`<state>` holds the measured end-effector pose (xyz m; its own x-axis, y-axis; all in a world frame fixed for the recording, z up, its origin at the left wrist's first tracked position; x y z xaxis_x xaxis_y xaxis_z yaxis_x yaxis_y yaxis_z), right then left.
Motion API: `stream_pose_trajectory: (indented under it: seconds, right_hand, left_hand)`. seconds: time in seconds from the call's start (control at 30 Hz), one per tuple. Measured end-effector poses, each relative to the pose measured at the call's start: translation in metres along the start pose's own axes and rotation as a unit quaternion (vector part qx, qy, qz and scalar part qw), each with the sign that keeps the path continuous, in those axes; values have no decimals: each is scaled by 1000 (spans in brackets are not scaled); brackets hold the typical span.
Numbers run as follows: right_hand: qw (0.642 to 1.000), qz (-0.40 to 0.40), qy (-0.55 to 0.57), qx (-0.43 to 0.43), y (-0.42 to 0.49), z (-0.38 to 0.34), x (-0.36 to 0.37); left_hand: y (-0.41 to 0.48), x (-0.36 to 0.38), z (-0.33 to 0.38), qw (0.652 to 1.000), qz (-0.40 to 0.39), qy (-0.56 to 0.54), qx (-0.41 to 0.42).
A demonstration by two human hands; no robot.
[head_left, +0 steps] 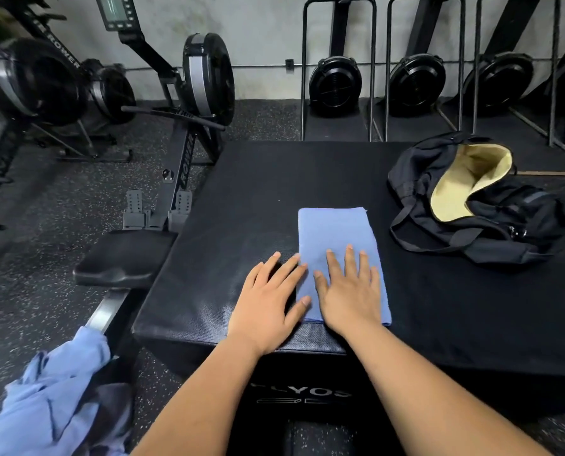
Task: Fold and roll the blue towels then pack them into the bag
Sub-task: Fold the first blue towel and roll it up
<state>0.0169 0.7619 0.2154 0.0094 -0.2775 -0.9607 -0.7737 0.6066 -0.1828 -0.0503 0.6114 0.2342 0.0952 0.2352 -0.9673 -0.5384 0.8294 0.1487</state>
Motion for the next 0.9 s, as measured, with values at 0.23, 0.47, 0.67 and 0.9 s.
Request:
stream_pose_trajectory:
  seconds: [0.23,0.47,0.67,0.9]
  right_hand:
    - [991,-11,54,-125,0,25,-16]
    - [975,13,-86,-202,-33,63,-10]
    - [959,104,20,-264,-52,63,-28]
    - [943,146,77,-290,-62,63,-38]
  left_hand:
    - [3,8,-1,999,-31,27,8]
    - [-1,1,0,1000,-11,5,5]
    - [-7,-7,8,997,38,-33,56]
    - [-6,-15,13,995,56,-50,63]
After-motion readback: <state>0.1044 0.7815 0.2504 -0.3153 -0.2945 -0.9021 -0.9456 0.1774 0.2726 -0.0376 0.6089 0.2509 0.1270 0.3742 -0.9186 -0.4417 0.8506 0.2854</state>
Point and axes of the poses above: each hand's wrist, its own y-axis towards the middle knuckle, its own x-axis out of the palm, z = x × y, the point moved 9 cm from there along y, towards the middle knuckle, and after that the axes turned 7 degrees about -z, right-handed, at the moved point
